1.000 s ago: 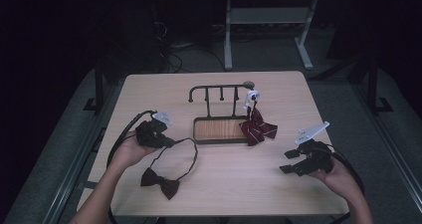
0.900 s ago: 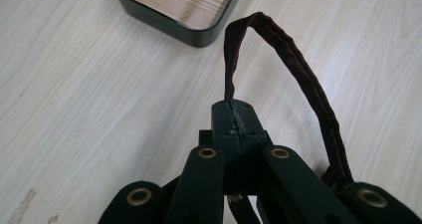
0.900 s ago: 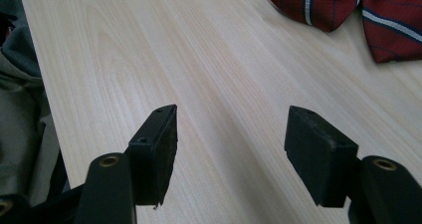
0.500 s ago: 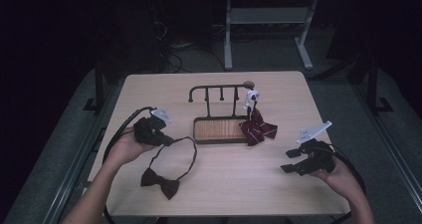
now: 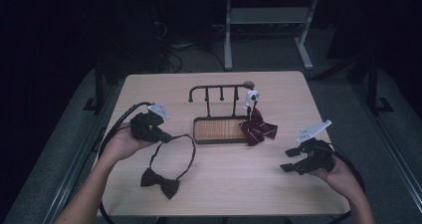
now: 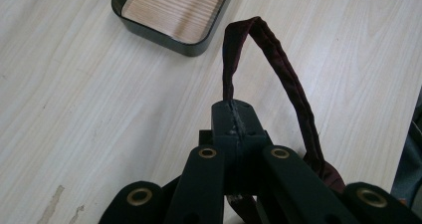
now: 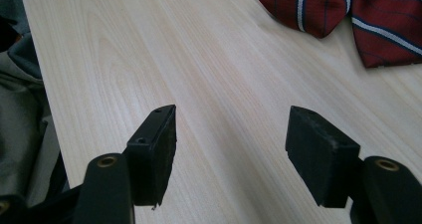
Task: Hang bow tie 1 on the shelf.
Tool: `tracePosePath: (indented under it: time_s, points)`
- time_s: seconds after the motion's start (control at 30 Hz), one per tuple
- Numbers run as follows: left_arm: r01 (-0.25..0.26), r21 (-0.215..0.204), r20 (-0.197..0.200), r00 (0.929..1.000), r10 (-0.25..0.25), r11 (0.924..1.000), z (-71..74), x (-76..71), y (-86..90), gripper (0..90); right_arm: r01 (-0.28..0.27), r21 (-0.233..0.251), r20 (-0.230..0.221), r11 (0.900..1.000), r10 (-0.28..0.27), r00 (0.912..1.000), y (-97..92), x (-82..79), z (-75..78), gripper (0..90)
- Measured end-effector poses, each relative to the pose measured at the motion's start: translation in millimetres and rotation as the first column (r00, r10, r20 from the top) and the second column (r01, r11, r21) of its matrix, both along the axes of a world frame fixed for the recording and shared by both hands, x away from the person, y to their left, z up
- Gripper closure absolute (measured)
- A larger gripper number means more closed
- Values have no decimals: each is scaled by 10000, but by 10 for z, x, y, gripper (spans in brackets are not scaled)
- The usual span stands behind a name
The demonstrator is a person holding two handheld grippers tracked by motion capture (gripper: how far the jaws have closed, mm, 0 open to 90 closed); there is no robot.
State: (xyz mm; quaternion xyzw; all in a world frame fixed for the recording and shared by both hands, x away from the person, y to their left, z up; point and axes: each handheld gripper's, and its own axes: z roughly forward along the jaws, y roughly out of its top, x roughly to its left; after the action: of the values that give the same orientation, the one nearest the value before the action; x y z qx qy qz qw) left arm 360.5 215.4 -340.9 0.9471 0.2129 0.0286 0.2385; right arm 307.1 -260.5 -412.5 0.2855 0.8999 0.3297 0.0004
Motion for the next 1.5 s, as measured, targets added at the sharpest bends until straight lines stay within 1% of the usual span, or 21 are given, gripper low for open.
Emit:
tracePosePath:
  time_s: [0.1, 0.27, 0.5, 0.53, 0.77, 0.9, 1.17, 1.4, 1.5]
  points:
    - [85, 18, 3, 10000, -85, 10000, 40, 3, 2, 900, -1, 2, -1, 10000, 1, 10000, 0, -1, 1, 365]
    - [168, -82, 58, 9998, -168, 9998, 115, 7, 9, 900, -25, 24, 65, 10000, 25, 10000, -11, -3, 8, 365]
    - [184, -40, 90, 9998, -184, 9998, 200, 21, 9, 900, -29, 38, 68, 10000, 29, 10000, -20, -4, 22, 365]
    - [167, -111, 77, 9998, -166, 9998, 209, 22, 10, 900, -36, 26, 71, 10000, 35, 10000, -21, -5, 22, 365]
    - [203, -144, 152, 9997, -201, 9997, 295, 46, 17, 900, 8, 55, 141, 10000, -9, 9999, -48, -12, 35, 364]
    - [234, -210, 200, 9995, -229, 9995, 356, 64, 33, 900, 56, 51, 72, 10000, -56, 10000, -43, -22, 41, 364]
    - [199, -250, 277, 9994, -192, 9995, 437, 89, 31, 900, 23, 45, 92, 10000, -24, 10000, -39, -18, 35, 365]
    - [146, -332, 336, 9993, -135, 9993, 529, 158, 21, 900, 13, 35, 136, 10000, -14, 9999, -47, -17, 27, 364]
    - [134, -318, 379, 9992, -121, 9994, 575, 194, 1, 900, 17, 48, 72, 10000, -17, 10000, -41, -20, 26, 364]
